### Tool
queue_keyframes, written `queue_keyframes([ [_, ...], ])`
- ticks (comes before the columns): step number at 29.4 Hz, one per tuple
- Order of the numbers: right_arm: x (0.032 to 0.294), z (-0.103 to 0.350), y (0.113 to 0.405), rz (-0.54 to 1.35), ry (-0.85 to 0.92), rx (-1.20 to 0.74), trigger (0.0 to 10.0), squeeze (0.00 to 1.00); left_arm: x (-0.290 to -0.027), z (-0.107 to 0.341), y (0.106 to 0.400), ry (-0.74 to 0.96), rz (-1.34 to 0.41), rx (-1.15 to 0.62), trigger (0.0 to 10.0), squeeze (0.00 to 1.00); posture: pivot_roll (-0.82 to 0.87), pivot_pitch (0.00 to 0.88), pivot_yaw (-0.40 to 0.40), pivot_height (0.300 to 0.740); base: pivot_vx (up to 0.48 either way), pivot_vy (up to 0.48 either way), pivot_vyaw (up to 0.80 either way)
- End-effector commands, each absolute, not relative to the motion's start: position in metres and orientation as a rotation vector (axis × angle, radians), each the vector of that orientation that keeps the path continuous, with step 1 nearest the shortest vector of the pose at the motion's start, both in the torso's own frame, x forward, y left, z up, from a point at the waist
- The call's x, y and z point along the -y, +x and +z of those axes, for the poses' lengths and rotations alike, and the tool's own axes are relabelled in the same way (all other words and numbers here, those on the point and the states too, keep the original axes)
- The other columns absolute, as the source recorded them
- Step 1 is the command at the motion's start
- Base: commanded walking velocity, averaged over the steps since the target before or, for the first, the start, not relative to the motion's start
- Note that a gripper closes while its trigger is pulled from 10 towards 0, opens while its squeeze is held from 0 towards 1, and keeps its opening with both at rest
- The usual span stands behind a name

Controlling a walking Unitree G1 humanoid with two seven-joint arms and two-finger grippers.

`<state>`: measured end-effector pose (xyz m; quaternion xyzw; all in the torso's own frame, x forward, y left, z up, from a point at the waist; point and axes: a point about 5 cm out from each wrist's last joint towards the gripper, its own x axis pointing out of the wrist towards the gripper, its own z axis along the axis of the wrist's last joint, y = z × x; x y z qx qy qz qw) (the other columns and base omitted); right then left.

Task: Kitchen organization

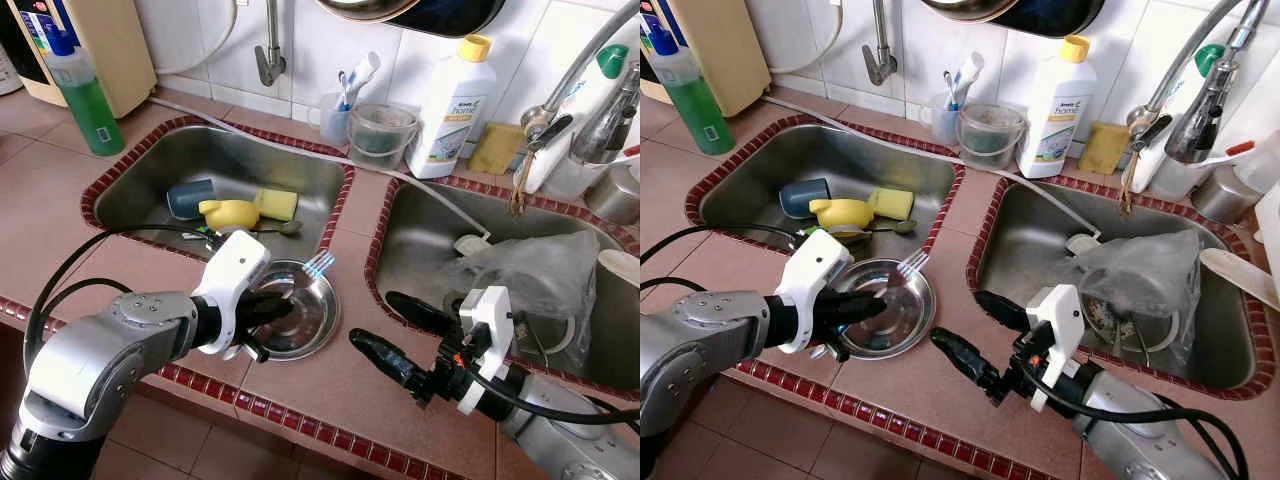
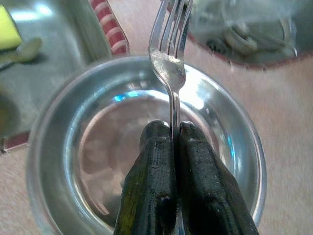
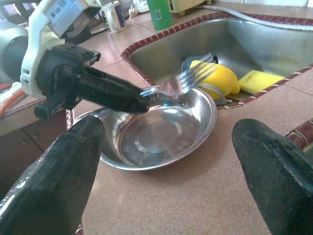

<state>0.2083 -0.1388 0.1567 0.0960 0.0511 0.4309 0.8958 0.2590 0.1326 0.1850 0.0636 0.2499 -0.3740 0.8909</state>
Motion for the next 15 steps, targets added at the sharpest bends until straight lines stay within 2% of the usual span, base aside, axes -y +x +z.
queue_keyframes([
  [1, 0.141, 0.158, 0.211, 0.886, 0.195, -0.096, 10.0, 0.00, -0.132, 0.195, 0.263, 0.131, -0.768, -0.454, 0.0, 0.00, 0.08, 0.090, -0.055, 0.740, 0.000, 0.000, 0.00],
  [3, 0.141, 0.158, 0.211, 0.888, 0.196, -0.094, 10.0, 0.00, -0.133, 0.197, 0.264, 0.129, -0.764, -0.441, 0.0, 0.00, 0.08, 0.089, -0.055, 0.740, 0.000, 0.000, 0.00],
  [4, 0.141, 0.159, 0.214, 0.885, 0.199, -0.082, 10.0, 0.00, -0.135, 0.202, 0.270, 0.114, -0.723, -0.405, 3.8, 0.00, 0.08, 0.086, -0.056, 0.740, 0.000, 0.000, 0.00],
  [6, 0.141, 0.160, 0.216, 0.879, 0.204, -0.074, 10.0, 0.00, -0.138, 0.205, 0.276, 0.102, -0.689, -0.380, 4.2, 0.00, 0.08, 0.085, -0.056, 0.740, 0.000, 0.000, 0.00],
  [7, 0.141, 0.160, 0.216, 0.879, 0.205, -0.073, 10.0, 0.00, -0.139, 0.206, 0.277, 0.099, -0.681, -0.374, 9.3, 0.00, 0.08, 0.085, -0.056, 0.740, 0.000, 0.000, 0.00],
  [9, 0.141, 0.162, 0.217, 0.873, 0.210, -0.062, 10.0, 0.00, -0.141, 0.208, 0.280, 0.095, -0.660, -0.362, 9.3, 0.00, 0.08, 0.084, -0.056, 0.740, 0.000, 0.000, 0.00],
  [10, 0.141, 0.164, 0.220, 0.862, 0.219, -0.037, 10.0, 0.00, -0.143, 0.211, 0.283, 0.084, -0.634, -0.341, 10.0, 0.00, 0.08, 0.085, -0.056, 0.740, 0.000, 0.000, 0.00],
  [15, 0.142, 0.171, 0.232, 0.803, 0.237, 0.036, 10.0, 0.00, -0.147, 0.219, 0.298, 0.044, -0.555, -0.253, 10.0, 0.00, 0.08, 0.083, -0.056, 0.740, 0.000, 0.000, 0.00],
])
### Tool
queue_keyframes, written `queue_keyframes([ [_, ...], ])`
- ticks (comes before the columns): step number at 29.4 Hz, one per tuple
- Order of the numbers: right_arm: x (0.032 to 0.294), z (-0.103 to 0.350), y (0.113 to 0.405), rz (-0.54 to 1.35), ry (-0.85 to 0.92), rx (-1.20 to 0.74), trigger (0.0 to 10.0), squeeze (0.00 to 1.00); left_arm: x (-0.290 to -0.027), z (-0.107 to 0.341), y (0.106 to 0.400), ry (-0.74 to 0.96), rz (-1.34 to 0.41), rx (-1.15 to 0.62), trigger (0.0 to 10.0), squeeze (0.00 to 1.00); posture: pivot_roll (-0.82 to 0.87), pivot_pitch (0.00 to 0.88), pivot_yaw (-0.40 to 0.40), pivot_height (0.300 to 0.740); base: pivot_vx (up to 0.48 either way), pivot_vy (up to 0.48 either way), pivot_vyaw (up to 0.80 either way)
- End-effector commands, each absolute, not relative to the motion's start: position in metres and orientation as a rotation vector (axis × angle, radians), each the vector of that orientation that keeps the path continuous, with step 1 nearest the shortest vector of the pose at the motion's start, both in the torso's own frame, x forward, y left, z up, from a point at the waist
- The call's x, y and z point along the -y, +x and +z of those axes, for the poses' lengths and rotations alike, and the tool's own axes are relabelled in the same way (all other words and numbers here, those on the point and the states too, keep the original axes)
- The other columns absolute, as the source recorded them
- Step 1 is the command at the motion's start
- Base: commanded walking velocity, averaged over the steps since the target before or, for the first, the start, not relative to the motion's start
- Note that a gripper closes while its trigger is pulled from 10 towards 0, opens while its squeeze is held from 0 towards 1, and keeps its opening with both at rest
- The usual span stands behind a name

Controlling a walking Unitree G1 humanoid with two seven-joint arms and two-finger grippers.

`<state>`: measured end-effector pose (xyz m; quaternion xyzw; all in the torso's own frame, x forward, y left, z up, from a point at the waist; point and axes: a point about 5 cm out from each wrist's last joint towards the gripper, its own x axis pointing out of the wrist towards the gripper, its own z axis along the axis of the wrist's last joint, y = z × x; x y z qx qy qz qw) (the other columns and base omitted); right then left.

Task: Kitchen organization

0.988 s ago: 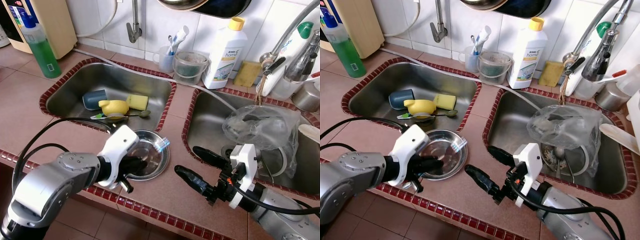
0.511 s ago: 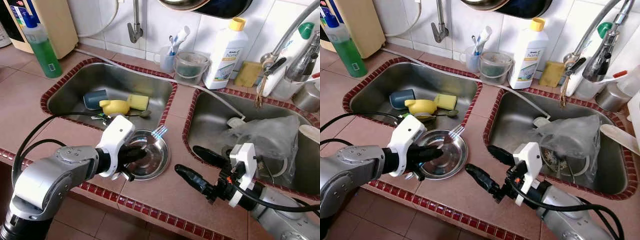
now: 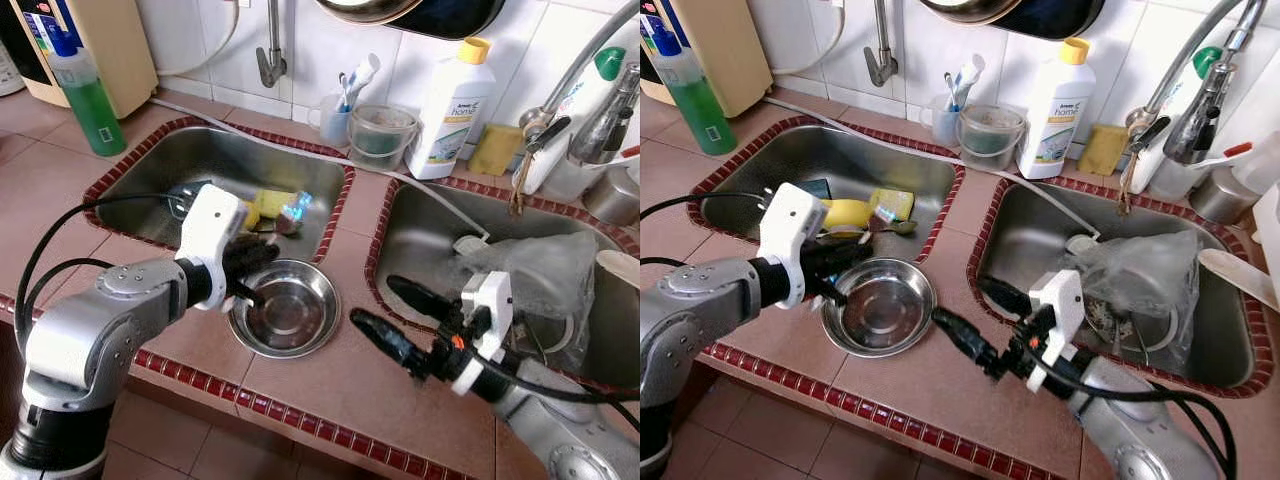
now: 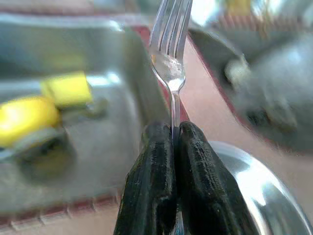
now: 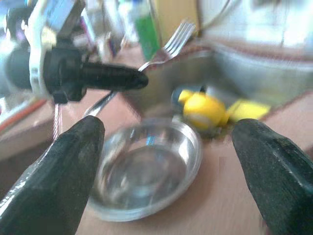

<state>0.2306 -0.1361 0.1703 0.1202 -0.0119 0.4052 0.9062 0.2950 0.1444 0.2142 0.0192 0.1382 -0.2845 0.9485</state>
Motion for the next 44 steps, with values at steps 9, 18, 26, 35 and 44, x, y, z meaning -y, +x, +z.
queue_keyframes([
  [9, 0.143, 0.181, 0.251, 0.680, 0.263, 0.150, 10.0, 0.00, -0.150, 0.220, 0.316, 0.088, -0.427, -0.149, 10.0, 0.00, 0.07, 0.080, -0.049, 0.740, 0.000, 0.000, 0.00],
  [18, 0.136, 0.184, 0.251, 0.673, 0.269, 0.181, 10.0, 0.00, -0.151, 0.225, 0.341, 0.082, -0.371, -0.014, 10.0, 0.00, 0.07, 0.108, -0.059, 0.740, 0.000, 0.000, 0.00],
  [26, 0.131, 0.188, 0.237, 0.713, 0.278, 0.177, 10.0, 0.00, -0.150, 0.230, 0.365, 0.025, -0.324, 0.041, 10.0, 0.00, 0.04, 0.148, -0.067, 0.740, 0.000, 0.000, 0.00],
  [35, 0.126, 0.193, 0.213, 0.770, 0.291, 0.139, 10.0, 0.00, -0.140, 0.232, 0.374, 0.022, -0.394, 0.072, 10.0, 0.00, 0.01, 0.220, -0.078, 0.740, 0.000, 0.000, 0.00],
  [44, 0.128, 0.198, 0.180, 0.841, 0.288, 0.064, 10.0, 0.00, -0.141, 0.230, 0.379, 0.058, -0.456, 0.073, 10.0, 0.00, -0.02, 0.293, -0.091, 0.740, 0.000, 0.000, 0.00],
])
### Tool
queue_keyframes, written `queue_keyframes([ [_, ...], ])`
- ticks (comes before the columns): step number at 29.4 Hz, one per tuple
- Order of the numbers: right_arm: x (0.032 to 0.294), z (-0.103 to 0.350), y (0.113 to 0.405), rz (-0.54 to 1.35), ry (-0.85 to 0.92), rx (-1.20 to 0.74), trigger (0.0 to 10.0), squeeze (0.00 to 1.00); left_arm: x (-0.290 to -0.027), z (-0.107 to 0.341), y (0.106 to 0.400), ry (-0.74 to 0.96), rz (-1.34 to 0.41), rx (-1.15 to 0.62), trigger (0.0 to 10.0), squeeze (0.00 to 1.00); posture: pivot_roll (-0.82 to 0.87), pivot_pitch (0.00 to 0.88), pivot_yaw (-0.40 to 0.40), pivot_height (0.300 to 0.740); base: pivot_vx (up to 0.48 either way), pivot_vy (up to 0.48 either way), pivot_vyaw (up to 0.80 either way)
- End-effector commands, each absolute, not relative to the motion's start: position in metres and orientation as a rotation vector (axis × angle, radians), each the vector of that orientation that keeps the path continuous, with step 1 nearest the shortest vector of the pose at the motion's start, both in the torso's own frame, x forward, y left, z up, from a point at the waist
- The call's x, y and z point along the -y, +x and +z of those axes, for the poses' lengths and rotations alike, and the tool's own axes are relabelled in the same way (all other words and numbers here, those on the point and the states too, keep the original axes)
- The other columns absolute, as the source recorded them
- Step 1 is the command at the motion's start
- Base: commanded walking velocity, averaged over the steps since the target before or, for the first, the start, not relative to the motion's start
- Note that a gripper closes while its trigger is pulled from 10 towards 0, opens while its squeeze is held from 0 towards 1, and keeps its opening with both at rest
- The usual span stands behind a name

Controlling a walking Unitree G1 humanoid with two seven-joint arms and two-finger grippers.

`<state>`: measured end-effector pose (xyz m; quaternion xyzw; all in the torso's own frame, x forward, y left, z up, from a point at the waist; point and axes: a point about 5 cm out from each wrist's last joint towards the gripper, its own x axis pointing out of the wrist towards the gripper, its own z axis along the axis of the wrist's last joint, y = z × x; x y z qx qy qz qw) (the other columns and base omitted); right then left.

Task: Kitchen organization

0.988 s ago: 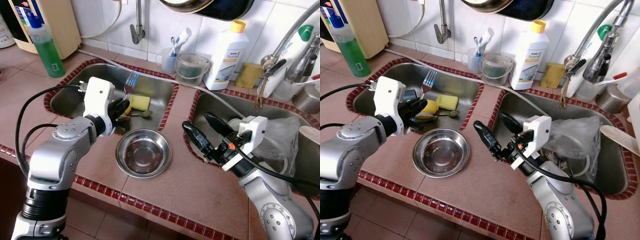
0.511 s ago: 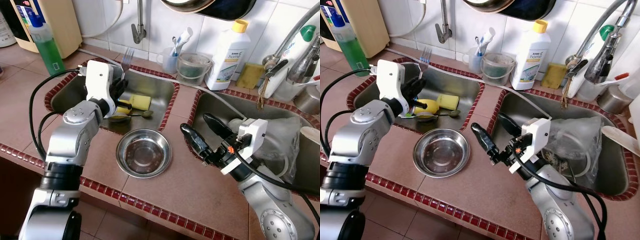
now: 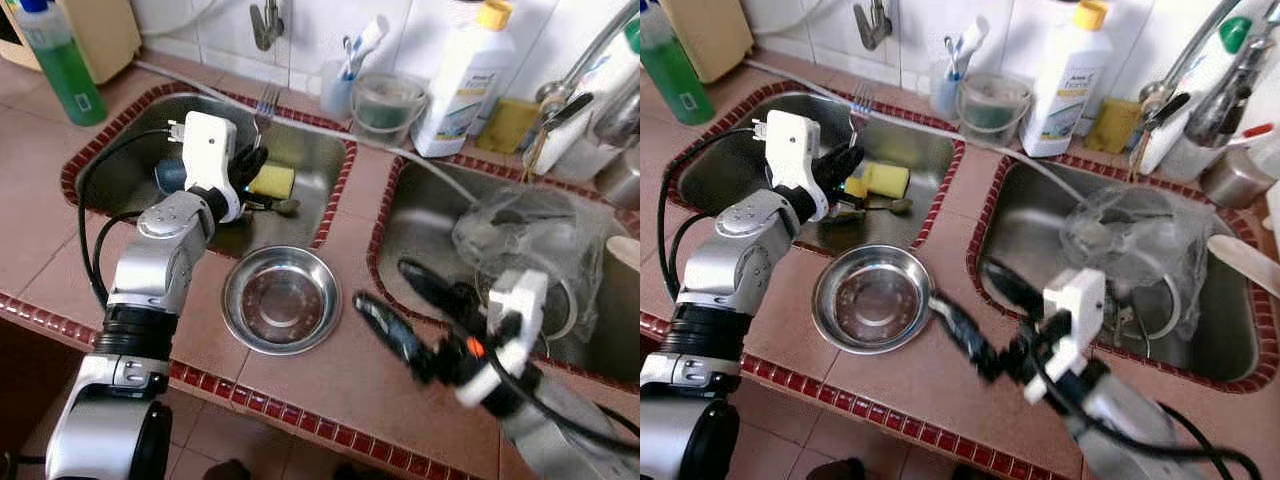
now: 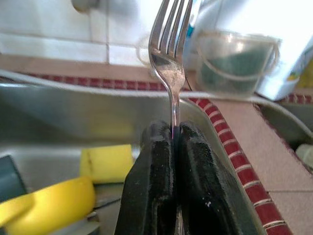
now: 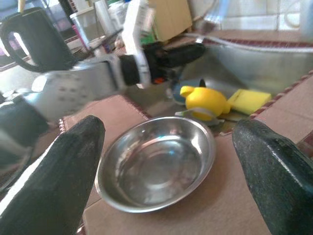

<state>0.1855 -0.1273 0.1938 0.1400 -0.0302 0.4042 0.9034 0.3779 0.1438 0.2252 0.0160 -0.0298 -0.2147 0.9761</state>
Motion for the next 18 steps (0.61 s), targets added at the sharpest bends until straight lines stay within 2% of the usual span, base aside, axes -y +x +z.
queue_keyframes([
  [1, 0.129, 0.199, 0.174, 0.855, 0.287, 0.046, 10.0, 0.00, -0.143, 0.230, 0.382, 0.080, -0.476, 0.068, 10.0, 0.00, -0.03, 0.303, -0.091, 0.740, 0.000, 0.000, 0.00],
  [7, 0.133, 0.203, 0.160, 0.878, 0.287, 0.007, 10.0, 0.00, -0.149, 0.237, 0.387, 0.147, -0.531, 0.072, 10.0, 0.00, -0.04, 0.331, -0.089, 0.740, 0.000, 0.000, 0.00],
  [18, 0.135, 0.206, 0.153, 0.879, 0.306, -0.017, 10.0, 0.00, -0.157, 0.236, 0.393, 0.226, -0.552, 0.042, 10.0, 0.00, -0.05, 0.339, -0.077, 0.740, 0.000, 0.000, 0.00],
])
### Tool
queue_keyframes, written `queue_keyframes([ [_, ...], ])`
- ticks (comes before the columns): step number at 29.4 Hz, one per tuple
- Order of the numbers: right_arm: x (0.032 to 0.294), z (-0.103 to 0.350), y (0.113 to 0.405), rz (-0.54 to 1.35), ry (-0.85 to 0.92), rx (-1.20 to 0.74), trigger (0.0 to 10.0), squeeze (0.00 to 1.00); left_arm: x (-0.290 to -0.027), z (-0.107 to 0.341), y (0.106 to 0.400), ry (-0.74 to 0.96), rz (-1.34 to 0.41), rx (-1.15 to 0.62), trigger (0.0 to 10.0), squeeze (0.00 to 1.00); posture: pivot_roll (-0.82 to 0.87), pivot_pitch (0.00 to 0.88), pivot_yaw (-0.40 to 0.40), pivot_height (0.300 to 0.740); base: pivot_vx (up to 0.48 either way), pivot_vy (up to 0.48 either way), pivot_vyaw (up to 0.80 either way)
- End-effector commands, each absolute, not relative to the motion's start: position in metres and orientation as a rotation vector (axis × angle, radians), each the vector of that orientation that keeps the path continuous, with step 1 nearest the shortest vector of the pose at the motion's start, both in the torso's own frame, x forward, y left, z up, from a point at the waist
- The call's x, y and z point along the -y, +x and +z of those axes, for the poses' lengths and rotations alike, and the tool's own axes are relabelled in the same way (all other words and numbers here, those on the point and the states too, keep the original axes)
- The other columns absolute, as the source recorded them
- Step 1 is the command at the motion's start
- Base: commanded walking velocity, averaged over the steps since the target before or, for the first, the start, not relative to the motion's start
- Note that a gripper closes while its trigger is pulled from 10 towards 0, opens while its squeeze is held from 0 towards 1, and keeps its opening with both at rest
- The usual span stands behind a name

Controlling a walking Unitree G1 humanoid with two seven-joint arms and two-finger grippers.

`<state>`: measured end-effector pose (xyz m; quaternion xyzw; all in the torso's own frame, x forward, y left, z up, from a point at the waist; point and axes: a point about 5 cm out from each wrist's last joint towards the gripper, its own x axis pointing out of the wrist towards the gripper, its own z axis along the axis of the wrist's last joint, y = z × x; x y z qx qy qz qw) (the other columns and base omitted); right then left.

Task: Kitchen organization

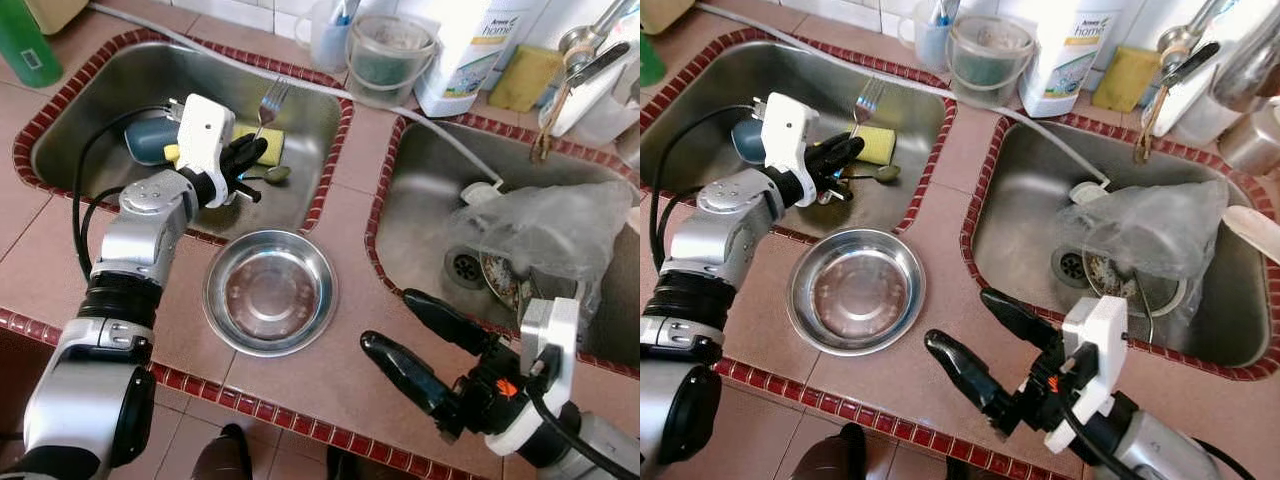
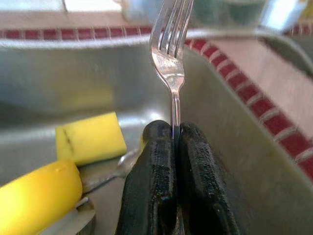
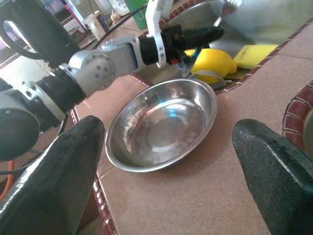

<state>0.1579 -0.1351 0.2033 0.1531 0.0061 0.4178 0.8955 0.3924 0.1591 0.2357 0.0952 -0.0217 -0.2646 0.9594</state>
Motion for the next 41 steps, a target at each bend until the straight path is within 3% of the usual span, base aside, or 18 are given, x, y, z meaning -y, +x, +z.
queue_keyframes([
  [1, 0.135, 0.207, 0.152, 0.881, 0.308, -0.020, 10.0, 0.00, -0.159, 0.234, 0.393, 0.226, -0.550, 0.033, 10.0, 0.00, -0.04, 0.343, -0.075, 0.740, 0.000, 0.000, 0.00],
  [8, 0.136, 0.207, 0.148, 0.901, 0.309, -0.048, 10.0, 0.00, -0.164, 0.230, 0.395, 0.210, -0.559, -0.004, 10.0, 0.00, -0.04, 0.348, -0.080, 0.740, 0.000, 0.000, 0.00],
  [9, 0.136, 0.207, 0.147, 0.904, 0.307, -0.051, 10.0, 0.00, -0.165, 0.230, 0.395, 0.215, -0.558, -0.006, 10.0, 0.80, -0.04, 0.348, -0.079, 0.740, 0.000, 0.000, 0.00],
  [10, 0.136, 0.207, 0.147, 0.907, 0.306, -0.055, 10.0, 0.00, -0.167, 0.229, 0.396, 0.205, -0.550, -0.017, 10.0, 1.00, -0.04, 0.350, -0.080, 0.740, 0.000, 0.000, 0.00],
  [28, 0.134, 0.206, 0.150, 0.918, 0.316, -0.060, 10.0, 0.00, -0.172, 0.237, 0.399, 0.195, -0.538, -0.006, 10.0, 1.00, -0.03, 0.343, -0.081, 0.740, 0.000, 0.000, 0.00],
  [40, 0.131, 0.205, 0.161, 0.928, 0.324, -0.038, 10.0, 0.00, -0.195, 0.267, 0.403, 0.214, -0.402, 0.083, 10.0, 1.00, 0.01, 0.314, -0.078, 0.740, 0.000, 0.000, 0.00],
  [41, 0.131, 0.204, 0.165, 0.916, 0.324, -0.029, 10.0, 0.00, -0.201, 0.273, 0.402, 0.203, -0.375, 0.105, 10.0, 0.00, 0.02, 0.301, -0.075, 0.740, 0.000, 0.000, 0.00],
])
